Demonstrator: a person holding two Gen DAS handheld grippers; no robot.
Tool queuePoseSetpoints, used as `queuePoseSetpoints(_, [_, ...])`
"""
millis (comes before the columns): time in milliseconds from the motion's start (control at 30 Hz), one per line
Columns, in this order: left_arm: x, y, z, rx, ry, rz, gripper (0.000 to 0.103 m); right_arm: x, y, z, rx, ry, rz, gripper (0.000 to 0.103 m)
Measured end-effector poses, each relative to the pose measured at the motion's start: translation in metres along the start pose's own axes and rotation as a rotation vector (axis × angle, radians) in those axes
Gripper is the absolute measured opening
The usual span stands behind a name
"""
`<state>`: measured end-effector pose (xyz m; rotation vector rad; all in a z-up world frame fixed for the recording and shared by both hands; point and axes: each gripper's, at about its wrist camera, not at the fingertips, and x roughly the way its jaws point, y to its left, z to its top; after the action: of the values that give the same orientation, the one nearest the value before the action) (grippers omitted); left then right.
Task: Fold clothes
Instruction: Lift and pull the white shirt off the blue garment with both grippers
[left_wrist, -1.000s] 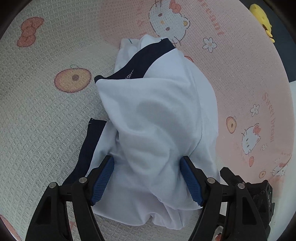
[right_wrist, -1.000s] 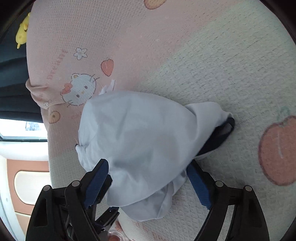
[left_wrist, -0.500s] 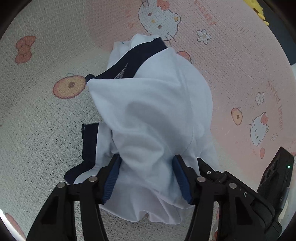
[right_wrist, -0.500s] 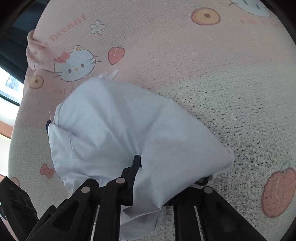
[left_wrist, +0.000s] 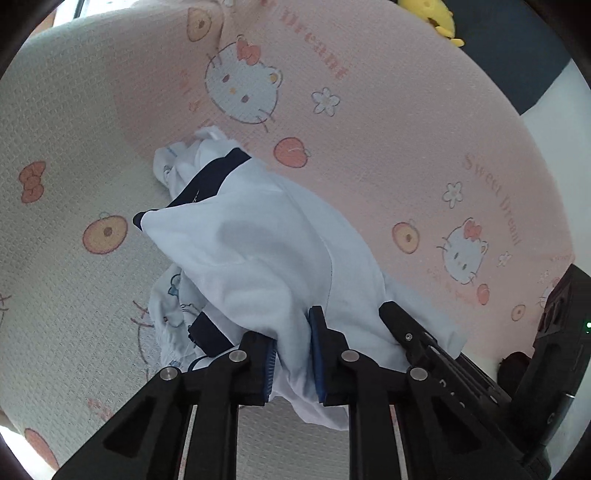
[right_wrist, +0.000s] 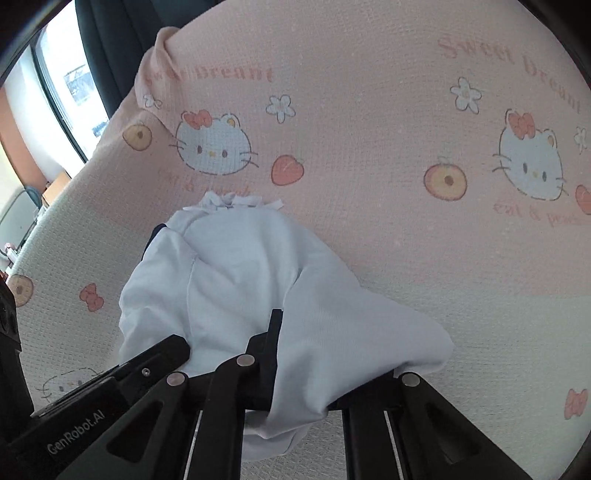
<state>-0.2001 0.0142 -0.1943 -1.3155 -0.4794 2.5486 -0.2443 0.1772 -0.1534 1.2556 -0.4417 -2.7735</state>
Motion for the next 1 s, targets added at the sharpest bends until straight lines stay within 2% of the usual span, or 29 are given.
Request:
queuePoseSetpoints(100, [-0.009, -0.027, 0.001, 0.056, -0.018, -0.018, 0.014, -0.019, -0.013, 0.003, -0.002, -0.025, -0.024, 0.007])
queuePoseSetpoints(167, [0.004, -0.057, 0.022, 0.088, -0.021, -0.025, 0.014, -0.031, -0.024, 0.002, 0.005, -0.036, -0.038, 0.007])
queuePoseSetpoints(267, [0.003, -0.078, 0.017, 0.112, -0.013, -0.047, 0.014, -0.049, -0.041, 0.001, 0.015, -0.053, -0.059, 0.007])
queuePoseSetpoints(367, [-0.01, -0.104, -0.011, 0.141, 0.0, -0.071, 0.014, -0.067, -0.06, -0.003, 0.029, -0.061, -0.079, 0.007])
queuePoseSetpoints(567, [0.002, -0.154, -0.045, 0.231, 0.052, -0.096, 0.014, -0.095, -0.115, -0.03, 0.087, -0.028, -0.116, 0.007])
queuePoseSetpoints(733, [0.015, -0.191, -0.075, 0.302, 0.106, -0.143, 0.014, -0.123, -0.157, -0.055, 0.127, -0.047, -0.17, 0.007])
queuePoseSetpoints(1000, [0.026, -0.25, -0.108, 0.395, 0.173, -0.213, 0.014, -0.162, -0.22, -0.067, 0.231, -0.071, -0.221, 0.007])
